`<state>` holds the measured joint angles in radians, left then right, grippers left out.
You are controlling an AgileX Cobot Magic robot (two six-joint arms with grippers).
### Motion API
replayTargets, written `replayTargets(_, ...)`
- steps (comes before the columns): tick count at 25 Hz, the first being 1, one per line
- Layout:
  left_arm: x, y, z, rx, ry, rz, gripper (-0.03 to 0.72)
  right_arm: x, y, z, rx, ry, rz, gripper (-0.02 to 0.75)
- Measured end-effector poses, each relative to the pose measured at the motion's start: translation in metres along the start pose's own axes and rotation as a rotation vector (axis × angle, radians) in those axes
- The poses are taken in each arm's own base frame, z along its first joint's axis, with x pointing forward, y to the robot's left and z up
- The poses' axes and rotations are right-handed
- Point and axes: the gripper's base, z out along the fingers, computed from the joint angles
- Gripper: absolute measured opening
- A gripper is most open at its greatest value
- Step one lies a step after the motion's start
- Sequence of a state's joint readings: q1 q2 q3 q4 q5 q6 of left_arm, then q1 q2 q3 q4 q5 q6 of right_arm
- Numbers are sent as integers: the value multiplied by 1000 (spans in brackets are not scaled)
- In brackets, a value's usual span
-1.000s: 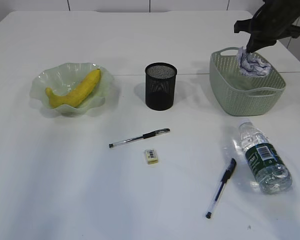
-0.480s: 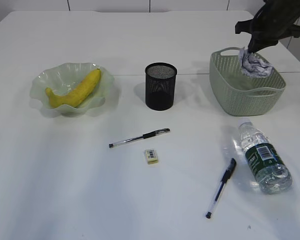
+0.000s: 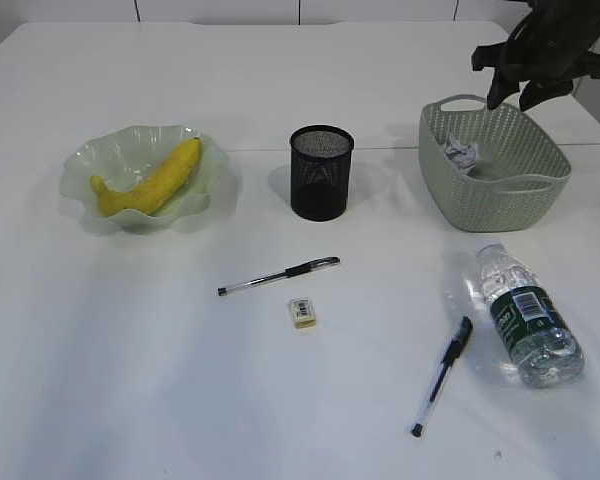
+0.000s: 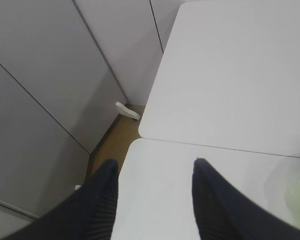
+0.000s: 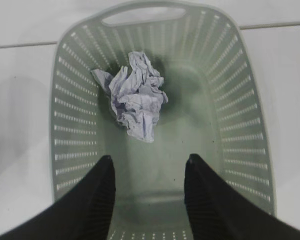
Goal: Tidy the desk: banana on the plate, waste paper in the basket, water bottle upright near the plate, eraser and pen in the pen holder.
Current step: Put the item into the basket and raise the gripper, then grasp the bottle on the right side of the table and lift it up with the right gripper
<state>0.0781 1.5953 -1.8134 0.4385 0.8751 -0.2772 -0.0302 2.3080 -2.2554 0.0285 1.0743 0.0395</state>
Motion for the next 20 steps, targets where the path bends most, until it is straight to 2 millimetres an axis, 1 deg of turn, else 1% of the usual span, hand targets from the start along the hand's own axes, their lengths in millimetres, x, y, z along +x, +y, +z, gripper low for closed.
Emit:
replayTargets(5,1,-1,0,7,6,8,340,-4,0,-17,8,24,5,352)
replayTargets(10,1,-1,0,7,9,7,340,-16,2,-49,0,-39,18,354)
replayTargets(14,2,0,0,5,24,5,340,-18,2,-79,-3,-64,33,358)
replayTargets(20,3,-1,0,16,31,2,341,-20,5,-107,-27,-106,43,410)
